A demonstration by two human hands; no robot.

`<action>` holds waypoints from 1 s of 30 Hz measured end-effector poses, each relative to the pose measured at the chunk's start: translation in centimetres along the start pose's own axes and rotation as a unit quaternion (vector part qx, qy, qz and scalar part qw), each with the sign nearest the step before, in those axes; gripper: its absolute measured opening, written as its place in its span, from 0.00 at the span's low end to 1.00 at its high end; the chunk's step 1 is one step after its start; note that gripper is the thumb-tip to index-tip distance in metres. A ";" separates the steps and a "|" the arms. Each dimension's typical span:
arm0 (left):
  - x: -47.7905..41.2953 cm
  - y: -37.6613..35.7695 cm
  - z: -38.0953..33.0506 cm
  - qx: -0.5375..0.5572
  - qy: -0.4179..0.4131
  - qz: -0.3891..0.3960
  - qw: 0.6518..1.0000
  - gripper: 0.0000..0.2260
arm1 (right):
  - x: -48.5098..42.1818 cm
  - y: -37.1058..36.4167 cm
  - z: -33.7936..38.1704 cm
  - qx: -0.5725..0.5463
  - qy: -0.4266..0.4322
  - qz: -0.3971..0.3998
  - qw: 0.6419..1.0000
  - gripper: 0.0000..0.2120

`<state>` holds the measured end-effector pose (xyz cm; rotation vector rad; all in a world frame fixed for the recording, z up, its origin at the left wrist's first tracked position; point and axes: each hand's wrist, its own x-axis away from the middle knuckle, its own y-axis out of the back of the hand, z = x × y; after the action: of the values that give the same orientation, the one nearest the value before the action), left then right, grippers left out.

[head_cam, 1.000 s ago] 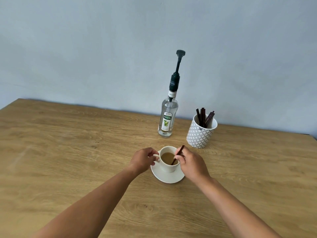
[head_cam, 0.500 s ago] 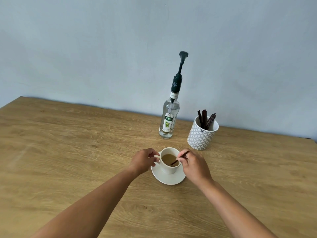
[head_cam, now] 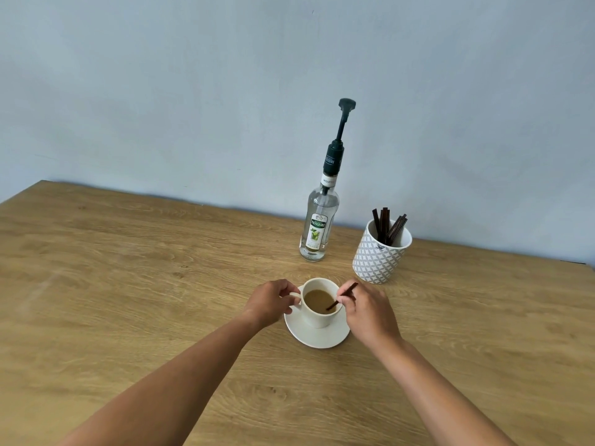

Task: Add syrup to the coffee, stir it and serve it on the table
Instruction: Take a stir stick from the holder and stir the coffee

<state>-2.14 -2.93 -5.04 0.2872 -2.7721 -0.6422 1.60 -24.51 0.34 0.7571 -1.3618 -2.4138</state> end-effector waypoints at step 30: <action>0.1 0.0 -0.5 0.004 0.015 0.007 1.000 0.04 | -0.2 -0.1 0.3 0.028 -0.006 0.036 0.999 0.02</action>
<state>-2.12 -3.13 -4.57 0.2777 -2.7463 -0.6189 1.61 -24.16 0.46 0.6969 -1.4408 -2.3381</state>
